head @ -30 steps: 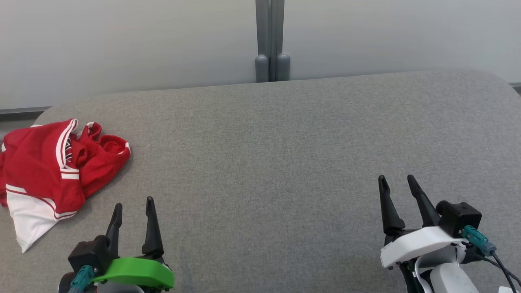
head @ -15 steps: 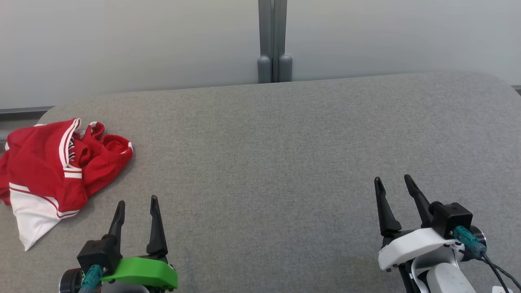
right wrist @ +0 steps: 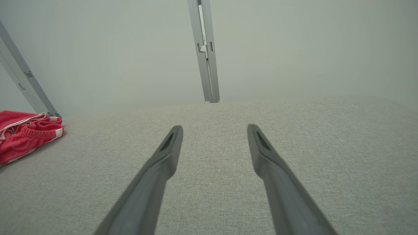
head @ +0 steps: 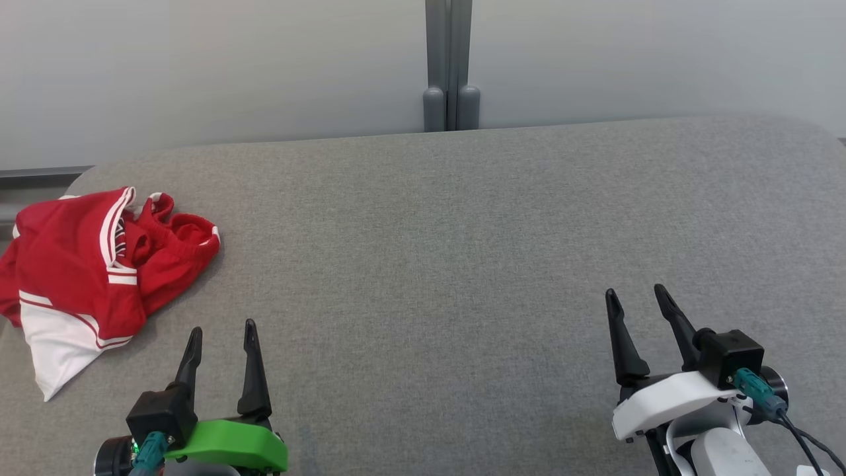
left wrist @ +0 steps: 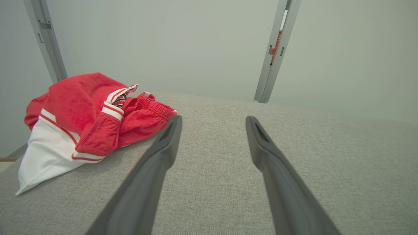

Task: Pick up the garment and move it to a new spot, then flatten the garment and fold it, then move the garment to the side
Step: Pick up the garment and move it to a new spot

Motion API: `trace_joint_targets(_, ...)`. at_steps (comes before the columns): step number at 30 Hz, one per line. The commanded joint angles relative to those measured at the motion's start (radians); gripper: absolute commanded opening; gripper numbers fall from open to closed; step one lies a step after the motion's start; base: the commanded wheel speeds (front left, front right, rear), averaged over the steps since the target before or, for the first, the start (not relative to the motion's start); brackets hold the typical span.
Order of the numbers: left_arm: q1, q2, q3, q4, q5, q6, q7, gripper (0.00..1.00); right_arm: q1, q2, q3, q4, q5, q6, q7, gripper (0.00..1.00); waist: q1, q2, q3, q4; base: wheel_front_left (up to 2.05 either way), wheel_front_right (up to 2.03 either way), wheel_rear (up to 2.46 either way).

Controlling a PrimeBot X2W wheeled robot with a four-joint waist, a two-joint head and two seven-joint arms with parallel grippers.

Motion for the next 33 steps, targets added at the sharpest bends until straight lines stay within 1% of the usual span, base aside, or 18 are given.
trace_joint_targets(1,-0.004,0.007,-0.002,0.003,-0.006,-0.003,-0.004,1.00,-0.001,-0.004,-0.002,0.001,-0.001,0.000,-0.004,1.00,0.0000,0.0000,0.001,0.007,0.00,0.00,0.00)
trace_joint_targets(5,-0.020,0.006,-0.007,0.008,-0.006,-0.003,-0.006,1.00,0.003,-0.004,0.000,-0.004,-0.006,0.000,-0.005,1.00,0.0000,0.0000,0.003,0.051,0.00,0.00,0.00)
trace_joint_targets(7,-0.022,0.005,-0.012,0.011,-0.006,-0.003,-0.006,1.00,0.007,-0.004,-0.004,-0.007,-0.006,0.000,-0.006,1.00,0.0000,0.0000,0.002,0.087,0.00,0.00,0.00)
trace_joint_targets(13,-0.004,0.008,-0.009,-0.002,-0.007,0.011,-0.009,1.00,0.008,-0.004,-0.005,-0.015,-0.007,0.000,-0.008,1.00,0.0000,0.0000,-0.001,0.211,0.00,0.00,0.00)
trace_joint_targets(19,0.018,0.021,-0.002,-0.020,-0.011,0.021,-0.002,1.00,0.017,-0.004,0.006,-0.018,0.003,0.000,-0.007,1.00,0.0000,0.0000,-0.006,0.354,0.00,0.00,0.00)
trace_joint_targets(25,0.038,0.033,0.009,-0.044,-0.022,0.032,0.006,1.00,0.008,-0.004,0.017,-0.016,0.012,0.000,-0.008,1.00,0.0000,0.0000,-0.005,0.469,0.00,0.00,0.00)
trace_joint_targets(33,0.084,0.032,0.057,-0.094,-0.046,0.061,-0.012,1.00,-0.053,-0.005,0.090,0.003,0.001,0.000,0.005,1.00,0.0000,0.0000,0.032,0.495,0.00,0.00,0.00)
